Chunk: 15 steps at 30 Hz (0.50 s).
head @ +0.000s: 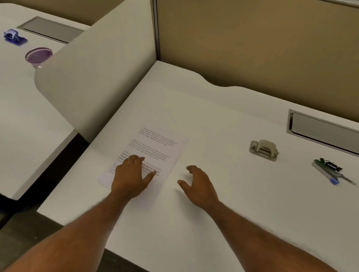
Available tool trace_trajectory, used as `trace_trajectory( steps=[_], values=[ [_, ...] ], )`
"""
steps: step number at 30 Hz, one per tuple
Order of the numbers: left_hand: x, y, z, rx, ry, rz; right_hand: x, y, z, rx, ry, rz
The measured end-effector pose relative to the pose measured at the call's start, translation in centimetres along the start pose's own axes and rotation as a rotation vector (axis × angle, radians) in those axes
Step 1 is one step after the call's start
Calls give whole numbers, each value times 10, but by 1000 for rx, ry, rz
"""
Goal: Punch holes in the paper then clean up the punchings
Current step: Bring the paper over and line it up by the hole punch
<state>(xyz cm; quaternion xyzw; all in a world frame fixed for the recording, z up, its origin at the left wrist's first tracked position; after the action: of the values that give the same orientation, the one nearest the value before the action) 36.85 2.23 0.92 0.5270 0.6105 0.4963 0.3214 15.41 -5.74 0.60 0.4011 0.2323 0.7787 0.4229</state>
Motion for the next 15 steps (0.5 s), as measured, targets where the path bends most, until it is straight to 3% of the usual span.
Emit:
trace_trajectory(
  steps=[4,7,11,15],
  values=[
    [-18,9,34,-26,43,13,-11,-19,19,-42,-65,11],
    [-30,13,56,-35,139,26,-21,-29,29,-166,-230,6],
    [-42,16,80,142,291,-26,-35,-47,29,-322,-434,54],
    [-52,15,95,207,327,-28,-44,-52,36,-444,-537,16]
  ],
)
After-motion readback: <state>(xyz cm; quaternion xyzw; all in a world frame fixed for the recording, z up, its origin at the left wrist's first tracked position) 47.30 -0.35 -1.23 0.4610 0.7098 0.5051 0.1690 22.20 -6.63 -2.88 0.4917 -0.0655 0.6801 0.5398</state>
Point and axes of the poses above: each hand's wrist, its own x-axis away from the middle knuckle, its own y-axis out of the back of the hand, z = x × y, the point moved 3 cm from there along -x, towards the middle knuckle, and after that the axes turned 11 degrees about -y, right-handed, at the moved point
